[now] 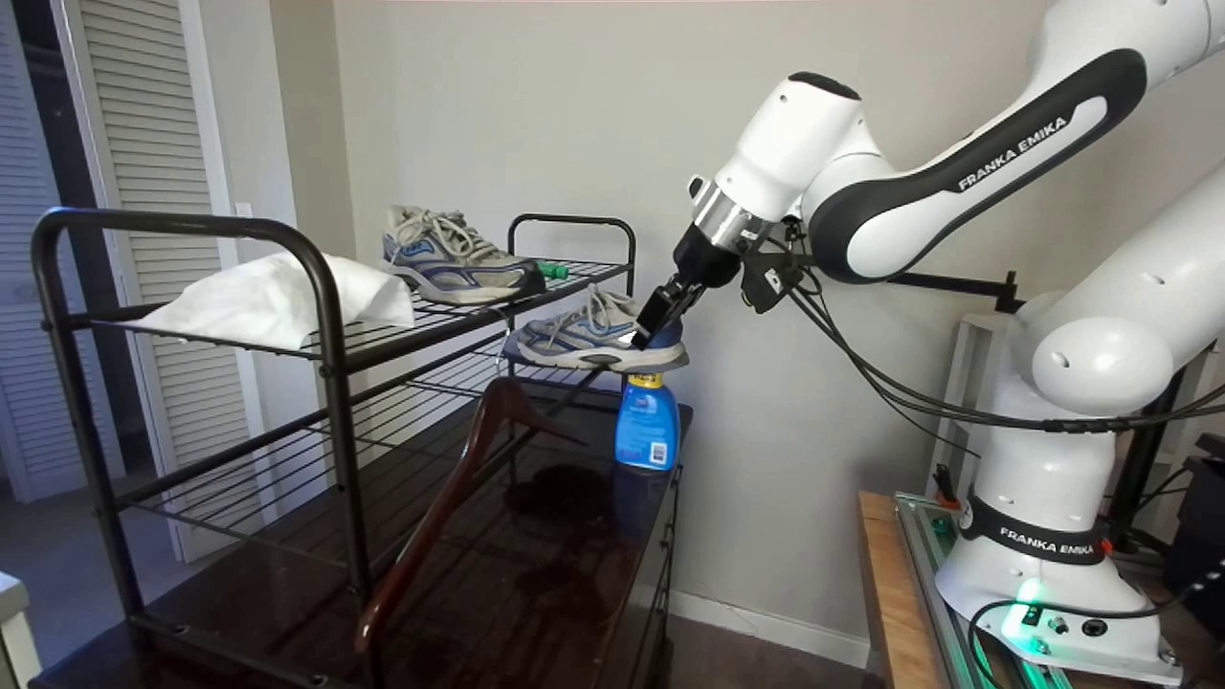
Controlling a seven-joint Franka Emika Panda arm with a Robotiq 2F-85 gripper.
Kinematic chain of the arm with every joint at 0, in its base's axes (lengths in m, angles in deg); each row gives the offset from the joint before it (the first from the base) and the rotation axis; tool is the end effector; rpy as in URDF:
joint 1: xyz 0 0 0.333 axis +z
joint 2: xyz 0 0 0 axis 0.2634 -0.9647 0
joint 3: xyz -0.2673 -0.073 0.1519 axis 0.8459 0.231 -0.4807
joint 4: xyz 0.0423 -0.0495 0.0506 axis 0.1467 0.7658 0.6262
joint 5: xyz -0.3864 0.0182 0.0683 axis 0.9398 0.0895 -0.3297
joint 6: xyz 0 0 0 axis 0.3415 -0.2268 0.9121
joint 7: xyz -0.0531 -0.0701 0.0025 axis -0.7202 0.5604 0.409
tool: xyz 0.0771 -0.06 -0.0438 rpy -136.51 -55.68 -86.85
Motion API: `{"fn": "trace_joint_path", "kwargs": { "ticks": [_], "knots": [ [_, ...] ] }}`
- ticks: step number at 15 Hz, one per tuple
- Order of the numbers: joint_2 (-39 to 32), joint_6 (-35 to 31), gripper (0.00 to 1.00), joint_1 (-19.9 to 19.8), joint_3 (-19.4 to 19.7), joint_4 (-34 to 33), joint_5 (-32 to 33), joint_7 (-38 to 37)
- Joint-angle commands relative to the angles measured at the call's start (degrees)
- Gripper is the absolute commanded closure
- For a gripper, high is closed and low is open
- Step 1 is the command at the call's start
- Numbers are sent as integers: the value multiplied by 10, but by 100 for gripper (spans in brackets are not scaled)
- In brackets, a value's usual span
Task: Put the right sneaker on the bottom shelf then put the right house slipper on the top shelf.
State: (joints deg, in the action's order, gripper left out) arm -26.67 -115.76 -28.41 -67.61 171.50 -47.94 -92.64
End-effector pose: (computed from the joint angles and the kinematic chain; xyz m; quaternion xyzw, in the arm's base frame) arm 0.3835 0.0675 0.4319 0.9485 -0.0692 0.2909 0.1044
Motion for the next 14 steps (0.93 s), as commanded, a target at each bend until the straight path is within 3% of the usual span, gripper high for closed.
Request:
{"fn": "trace_joint_path", "kwargs": {
  "ticks": [1,5,11,12,14],
  "knots": [
    [-60,-74,51,-28,-24,-30,23,-2],
    [-104,-101,51,-41,-42,-43,26,1],
    [-143,-109,51,-104,-88,-83,78,-5],
    [-119,-92,26,-85,-78,-56,56,-1],
    [-130,-96,26,-93,-81,-66,61,0]
  ]
}}
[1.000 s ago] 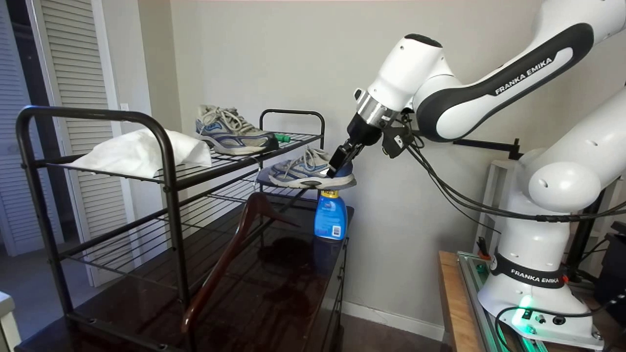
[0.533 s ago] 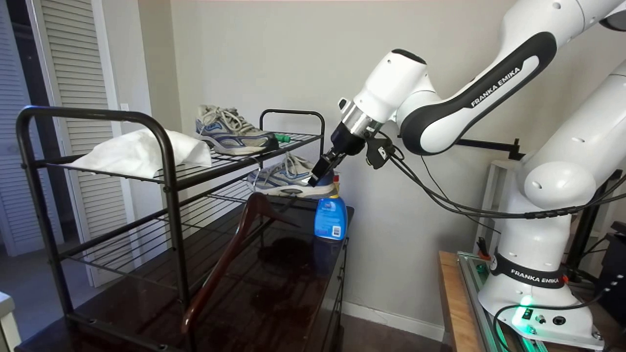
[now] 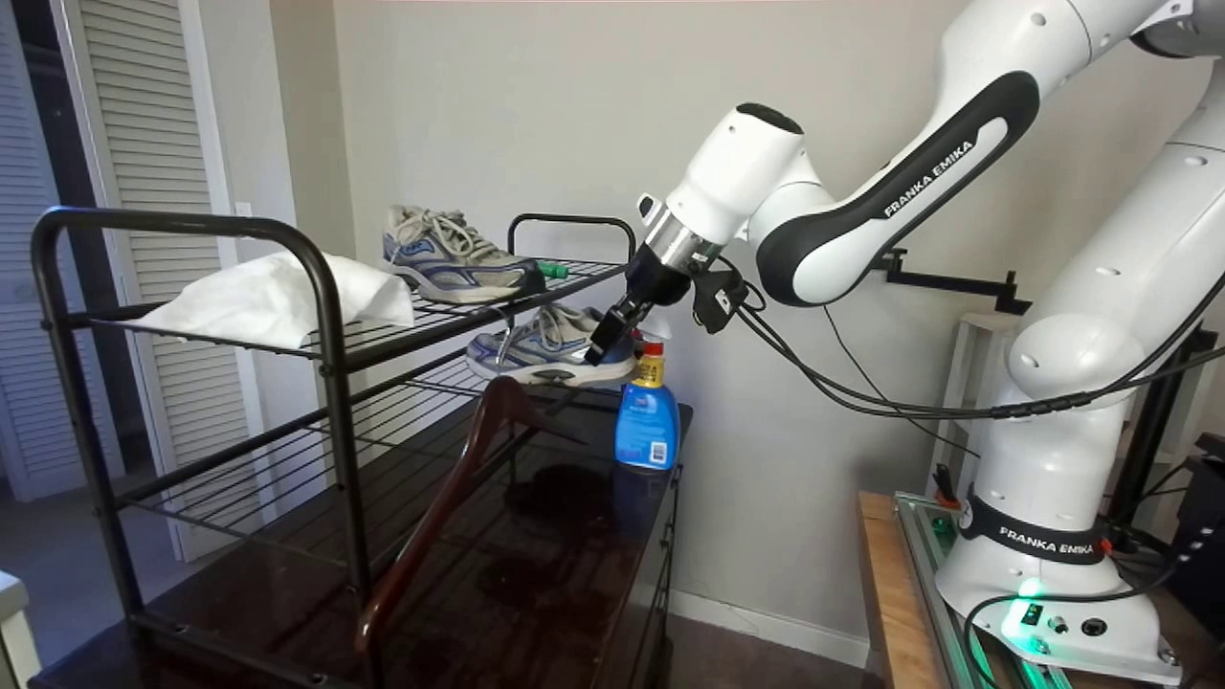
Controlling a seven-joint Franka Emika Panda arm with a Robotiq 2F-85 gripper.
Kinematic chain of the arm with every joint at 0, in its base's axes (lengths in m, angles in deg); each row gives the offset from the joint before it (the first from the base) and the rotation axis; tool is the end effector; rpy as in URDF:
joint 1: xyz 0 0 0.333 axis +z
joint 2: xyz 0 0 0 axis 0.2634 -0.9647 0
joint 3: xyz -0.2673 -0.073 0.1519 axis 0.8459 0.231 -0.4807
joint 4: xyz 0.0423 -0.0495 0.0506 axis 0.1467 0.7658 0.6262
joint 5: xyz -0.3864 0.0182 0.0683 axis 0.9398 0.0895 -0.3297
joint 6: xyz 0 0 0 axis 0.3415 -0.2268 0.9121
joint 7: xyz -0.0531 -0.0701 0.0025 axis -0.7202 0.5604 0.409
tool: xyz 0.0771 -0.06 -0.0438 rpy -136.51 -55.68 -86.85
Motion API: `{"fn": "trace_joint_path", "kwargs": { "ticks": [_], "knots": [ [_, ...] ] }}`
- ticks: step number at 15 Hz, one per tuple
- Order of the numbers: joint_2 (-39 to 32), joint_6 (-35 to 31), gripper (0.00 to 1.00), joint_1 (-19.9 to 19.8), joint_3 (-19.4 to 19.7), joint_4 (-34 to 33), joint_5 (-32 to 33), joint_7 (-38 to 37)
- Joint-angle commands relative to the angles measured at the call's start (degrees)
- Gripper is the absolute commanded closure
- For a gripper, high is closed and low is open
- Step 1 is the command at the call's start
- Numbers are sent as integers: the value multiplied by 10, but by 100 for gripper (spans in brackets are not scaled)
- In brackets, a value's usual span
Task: Put the right sneaker on the bottom shelf then put the right house slipper on the top shelf.
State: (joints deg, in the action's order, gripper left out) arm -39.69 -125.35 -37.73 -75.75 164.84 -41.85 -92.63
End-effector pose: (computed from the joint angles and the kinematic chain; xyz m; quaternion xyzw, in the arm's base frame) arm 0.4363 0.0816 0.4069 0.9478 -0.0081 0.3047 0.0941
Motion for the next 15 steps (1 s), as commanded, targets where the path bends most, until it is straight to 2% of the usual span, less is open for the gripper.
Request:
{"fn": "trace_joint_path", "kwargs": {
  "ticks": [1,2,8,15],
  "knots": [
    [-4,0,26,0,0,-3,1,0],
    [-6,0,51,0,0,-5,1,0],
    [-1,9,51,-102,-85,-17,72,-72],
    [-9,-22,51,-201,-163,-41,99,-134]
  ]
}}
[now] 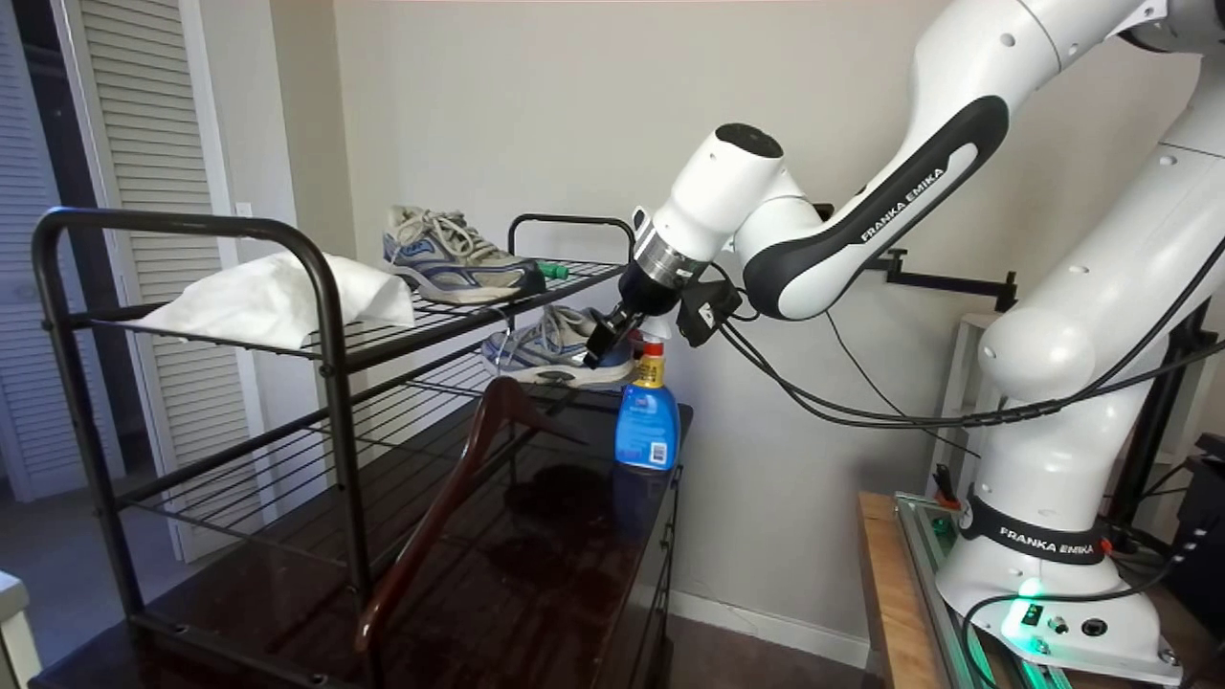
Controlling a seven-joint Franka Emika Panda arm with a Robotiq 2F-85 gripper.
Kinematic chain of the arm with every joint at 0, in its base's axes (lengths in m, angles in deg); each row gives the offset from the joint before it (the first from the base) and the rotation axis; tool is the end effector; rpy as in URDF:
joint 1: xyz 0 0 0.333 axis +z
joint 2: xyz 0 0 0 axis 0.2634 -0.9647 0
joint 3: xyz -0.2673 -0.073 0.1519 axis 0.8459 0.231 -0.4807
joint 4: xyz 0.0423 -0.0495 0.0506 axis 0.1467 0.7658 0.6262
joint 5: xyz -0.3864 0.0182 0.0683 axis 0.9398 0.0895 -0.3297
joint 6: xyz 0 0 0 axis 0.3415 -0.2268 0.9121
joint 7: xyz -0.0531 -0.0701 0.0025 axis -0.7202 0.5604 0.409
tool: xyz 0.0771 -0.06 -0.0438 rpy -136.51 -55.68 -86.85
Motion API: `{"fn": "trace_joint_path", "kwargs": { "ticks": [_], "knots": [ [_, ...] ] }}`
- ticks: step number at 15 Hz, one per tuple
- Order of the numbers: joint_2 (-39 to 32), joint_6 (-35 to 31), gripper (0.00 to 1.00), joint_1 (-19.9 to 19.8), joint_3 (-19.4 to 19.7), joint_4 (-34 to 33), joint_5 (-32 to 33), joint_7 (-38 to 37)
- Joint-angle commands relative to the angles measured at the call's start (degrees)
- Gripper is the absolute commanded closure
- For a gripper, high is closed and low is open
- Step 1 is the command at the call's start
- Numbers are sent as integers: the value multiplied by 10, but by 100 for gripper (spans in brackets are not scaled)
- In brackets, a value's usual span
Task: Put the right sneaker on the bottom shelf then put the right house slipper on the top shelf.
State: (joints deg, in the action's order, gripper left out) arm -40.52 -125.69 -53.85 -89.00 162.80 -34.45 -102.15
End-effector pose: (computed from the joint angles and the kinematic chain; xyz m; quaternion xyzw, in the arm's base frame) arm 0.4510 0.0676 0.3907 0.9411 -0.0463 0.3055 0.1372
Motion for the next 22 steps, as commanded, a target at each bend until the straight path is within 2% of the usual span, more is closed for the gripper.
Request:
{"fn": "trace_joint_path", "kwargs": {
  "ticks": [1,8,21,22],
  "knots": [
    [0,-23,51,-53,-41,-24,26,-44],
    [-10,-42,51,-155,-129,-49,28,-71],
    [-38,-73,51,-348,-323,-100,17,-69],
    [-38,-72,7,-362,-338,-103,15,-68]
  ]
}}
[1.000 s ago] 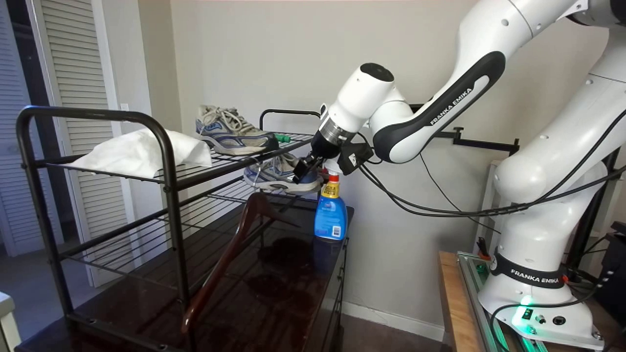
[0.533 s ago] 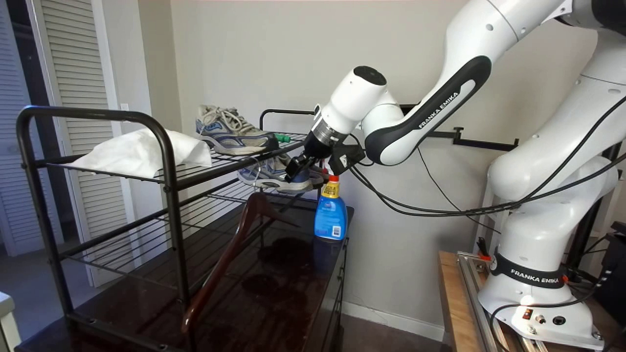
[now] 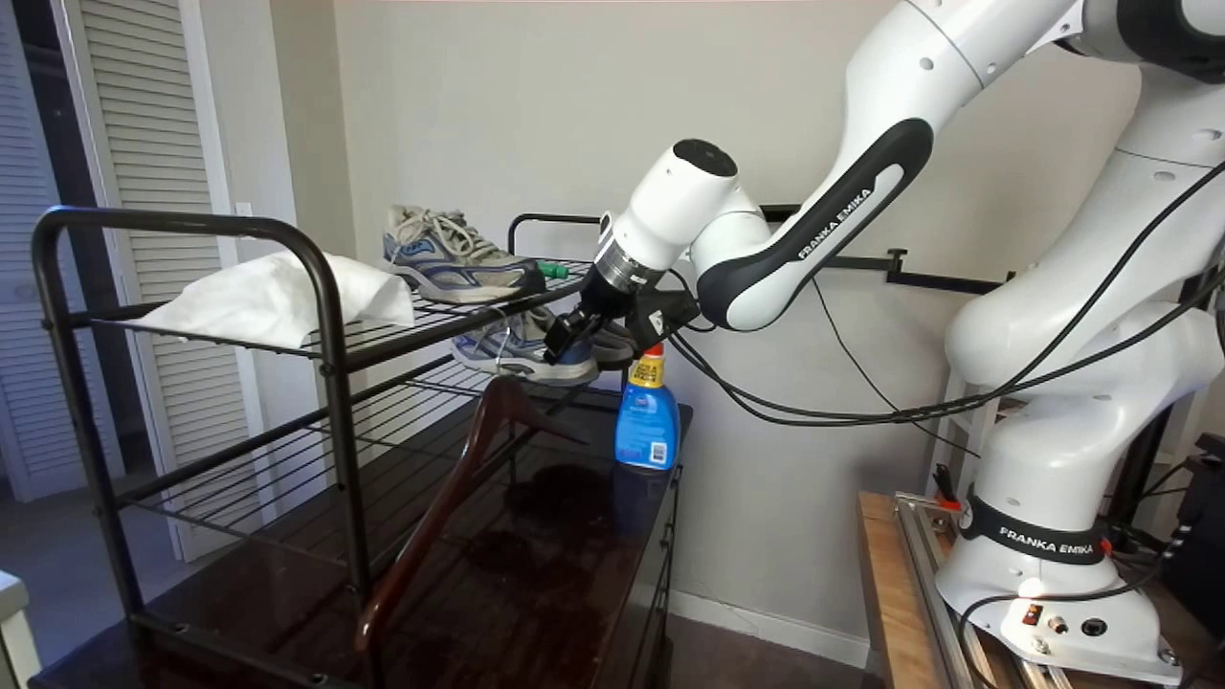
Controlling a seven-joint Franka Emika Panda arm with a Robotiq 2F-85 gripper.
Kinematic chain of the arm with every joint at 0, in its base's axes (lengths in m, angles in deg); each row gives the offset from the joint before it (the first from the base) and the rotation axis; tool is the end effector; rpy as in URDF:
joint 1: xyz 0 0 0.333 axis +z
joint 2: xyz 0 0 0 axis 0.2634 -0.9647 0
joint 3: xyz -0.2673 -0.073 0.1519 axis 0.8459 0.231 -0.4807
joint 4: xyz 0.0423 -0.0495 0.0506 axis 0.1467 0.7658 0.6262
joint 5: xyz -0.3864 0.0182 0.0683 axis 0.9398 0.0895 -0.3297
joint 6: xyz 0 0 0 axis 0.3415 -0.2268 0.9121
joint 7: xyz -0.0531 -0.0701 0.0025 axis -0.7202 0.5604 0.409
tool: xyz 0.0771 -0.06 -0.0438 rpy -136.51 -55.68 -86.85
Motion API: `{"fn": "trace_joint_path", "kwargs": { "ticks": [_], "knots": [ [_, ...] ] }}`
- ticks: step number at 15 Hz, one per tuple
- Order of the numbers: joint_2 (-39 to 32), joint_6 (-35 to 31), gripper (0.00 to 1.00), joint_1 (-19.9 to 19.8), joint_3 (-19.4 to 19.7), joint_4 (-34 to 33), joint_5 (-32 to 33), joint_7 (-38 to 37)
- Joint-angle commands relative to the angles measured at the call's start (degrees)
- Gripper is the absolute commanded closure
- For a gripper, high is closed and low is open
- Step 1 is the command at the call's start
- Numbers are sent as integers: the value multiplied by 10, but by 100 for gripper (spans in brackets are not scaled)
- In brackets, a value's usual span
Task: Put the right sneaker on the bottom shelf then put the right house slipper on the top shelf.
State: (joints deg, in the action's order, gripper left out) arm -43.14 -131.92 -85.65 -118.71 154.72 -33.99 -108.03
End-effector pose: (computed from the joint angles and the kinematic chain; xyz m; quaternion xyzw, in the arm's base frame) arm 0.5027 0.0694 0.3803 0.9299 -0.0749 0.3385 0.1230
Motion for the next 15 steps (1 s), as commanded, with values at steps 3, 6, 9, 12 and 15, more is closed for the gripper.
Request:
{"fn": "trace_joint_path", "kwargs": {
  "ticks": [3,6,9,12,15],
  "knots": [
    [-16,-9,0,-72,-70,-30,4,-2],
    [-16,-9,0,-62,-58,-35,0,7],
    [-41,9,0,-18,-19,-36,0,35],
    [-91,27,0,77,62,-31,-16,95],
    [-127,47,0,194,150,-30,-83,182]
  ]
}}
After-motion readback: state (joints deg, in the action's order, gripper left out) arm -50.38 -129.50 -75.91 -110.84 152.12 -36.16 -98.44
